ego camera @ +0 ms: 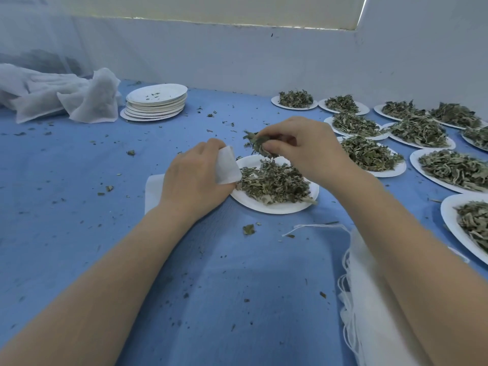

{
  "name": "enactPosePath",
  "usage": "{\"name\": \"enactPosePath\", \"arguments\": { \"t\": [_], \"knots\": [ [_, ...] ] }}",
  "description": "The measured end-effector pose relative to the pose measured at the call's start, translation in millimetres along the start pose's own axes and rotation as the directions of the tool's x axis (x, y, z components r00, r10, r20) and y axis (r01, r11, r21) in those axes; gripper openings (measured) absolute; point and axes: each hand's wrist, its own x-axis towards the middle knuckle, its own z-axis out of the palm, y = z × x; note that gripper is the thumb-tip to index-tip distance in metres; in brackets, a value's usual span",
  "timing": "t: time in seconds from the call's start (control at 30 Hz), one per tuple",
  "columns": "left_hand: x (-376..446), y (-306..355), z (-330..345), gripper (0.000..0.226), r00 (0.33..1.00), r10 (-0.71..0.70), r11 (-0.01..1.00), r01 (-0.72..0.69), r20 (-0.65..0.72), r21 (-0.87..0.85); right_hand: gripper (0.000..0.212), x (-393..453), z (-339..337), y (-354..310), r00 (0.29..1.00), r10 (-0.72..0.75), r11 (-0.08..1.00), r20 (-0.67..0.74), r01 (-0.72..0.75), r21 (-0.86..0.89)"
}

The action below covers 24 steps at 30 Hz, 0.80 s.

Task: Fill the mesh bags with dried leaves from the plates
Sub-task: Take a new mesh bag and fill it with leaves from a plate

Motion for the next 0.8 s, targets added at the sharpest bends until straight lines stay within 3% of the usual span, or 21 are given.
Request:
{"name": "enactPosePath", "arguments": {
  "t": [0.2, 0.37, 0.47, 0.53, 0.6, 0.8],
  "knots": [
    [0, 1, 1, 0.043, 1.000, -0.007, 1.000, 0.007, -0.022, -0.019, 0.020, -2, 0, -9, 0.960, -0.129, 0.981, 0.248, 0.160, -0.109],
    [-1, 6, 2, 0.047, 0.998, 0.063, 0.998, -0.064, -0.014, -0.008, 0.020, -3, 9, -16, 0.952, -0.217, 0.968, 0.218, 0.238, -0.077],
    [-2, 12, 2, 0.045, 0.997, 0.048, 0.997, -0.051, -0.054, -0.050, 0.021, -7, 19, -21, 0.987, -0.148, 0.986, 0.068, 0.141, 0.094],
    [-4, 14, 1, 0.046, 0.998, 0.010, 0.991, -0.019, -0.069, -0.132, 0.025, -9, 23, -24, 0.996, -0.071, 0.963, 0.055, 0.054, 0.264],
    [-5, 15, 0, 0.050, 0.998, 0.006, 0.982, -0.018, -0.065, -0.189, 0.026, -9, 22, -27, 0.991, -0.037, 0.933, 0.132, -0.013, 0.358],
    [-4, 14, 0, 0.052, 0.998, 0.031, 0.988, -0.039, -0.056, -0.147, 0.020, -6, 12, -26, 0.921, -0.044, 0.953, 0.388, -0.078, 0.291]
  ]
}}
